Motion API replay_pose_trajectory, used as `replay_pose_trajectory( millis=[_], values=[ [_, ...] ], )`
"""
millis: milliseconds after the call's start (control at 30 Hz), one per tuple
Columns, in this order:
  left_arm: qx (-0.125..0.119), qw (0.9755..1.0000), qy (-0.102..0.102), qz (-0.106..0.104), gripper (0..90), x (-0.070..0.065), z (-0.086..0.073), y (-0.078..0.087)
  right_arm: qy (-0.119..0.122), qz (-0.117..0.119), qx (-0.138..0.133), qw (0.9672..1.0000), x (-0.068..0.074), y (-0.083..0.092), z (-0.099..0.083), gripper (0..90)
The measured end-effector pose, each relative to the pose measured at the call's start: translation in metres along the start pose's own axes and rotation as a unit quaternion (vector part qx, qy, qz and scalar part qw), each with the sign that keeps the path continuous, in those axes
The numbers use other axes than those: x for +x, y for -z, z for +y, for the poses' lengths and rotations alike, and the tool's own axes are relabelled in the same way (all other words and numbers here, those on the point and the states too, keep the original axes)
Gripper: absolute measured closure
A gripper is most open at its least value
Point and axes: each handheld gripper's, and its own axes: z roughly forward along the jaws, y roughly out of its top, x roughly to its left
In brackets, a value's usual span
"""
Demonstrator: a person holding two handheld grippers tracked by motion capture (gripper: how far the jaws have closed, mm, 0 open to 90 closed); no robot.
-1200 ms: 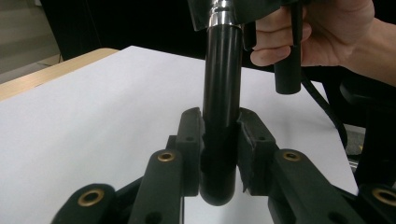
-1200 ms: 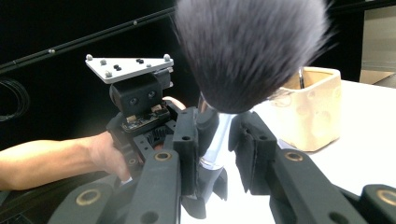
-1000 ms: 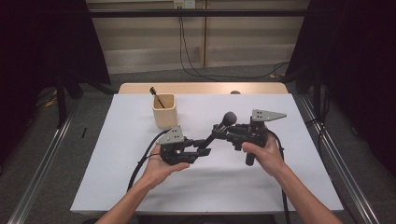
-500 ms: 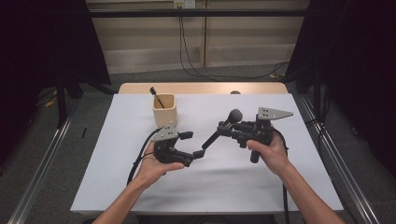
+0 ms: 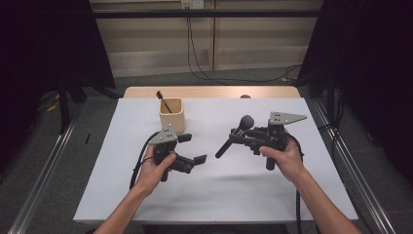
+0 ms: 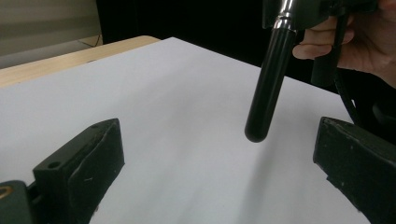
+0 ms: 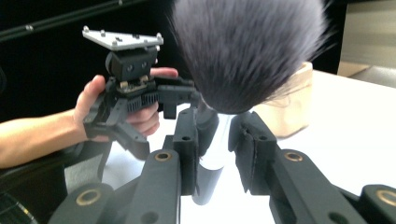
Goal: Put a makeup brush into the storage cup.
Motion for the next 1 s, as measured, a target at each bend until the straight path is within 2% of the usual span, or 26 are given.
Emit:
replay_pose_trajectory(
  millis=[167,267,367,467,567,667,867,933,1000],
  values=[
    [0.003,1.0000,-0.007,0.001,1.9,-0.003,0.000,0.000,0.006,-0.002,0.026,0.9996,0.002,0.000,0.001,71.2],
    [0.009,0.9999,-0.008,-0.004,1.8,-0.003,0.000,-0.001,0.013,-0.006,0.060,0.9981,0.003,0.000,0.003,71.3],
    [0.010,0.9999,-0.004,-0.002,1.8,-0.002,0.000,-0.002,0.016,-0.008,0.070,0.9974,0.003,-0.002,0.004,71.2],
    [0.013,0.9999,-0.007,0.000,1.9,-0.003,-0.001,-0.004,0.025,-0.017,0.089,0.9956,0.004,-0.005,0.006,71.2],
    [0.020,0.9997,-0.012,0.003,1.9,-0.004,-0.001,-0.005,0.028,-0.016,0.101,0.9944,0.004,-0.007,0.008,71.3],
    [0.024,0.9997,-0.007,0.001,1.9,-0.005,-0.001,-0.005,0.027,-0.017,0.113,0.9931,0.005,-0.008,0.011,71.3],
    [0.020,0.9998,-0.009,0.000,1.8,-0.007,-0.001,-0.007,0.022,-0.015,0.133,0.9907,0.004,-0.011,0.015,71.3],
    [0.021,0.9997,-0.009,0.003,1.9,-0.007,-0.002,-0.008,0.022,-0.014,0.143,0.9894,0.003,-0.013,0.017,71.3],
    [0.019,0.9998,-0.008,-0.002,1.8,-0.008,-0.002,-0.009,0.021,-0.015,0.152,0.9880,0.003,-0.014,0.018,71.3]
  ],
)
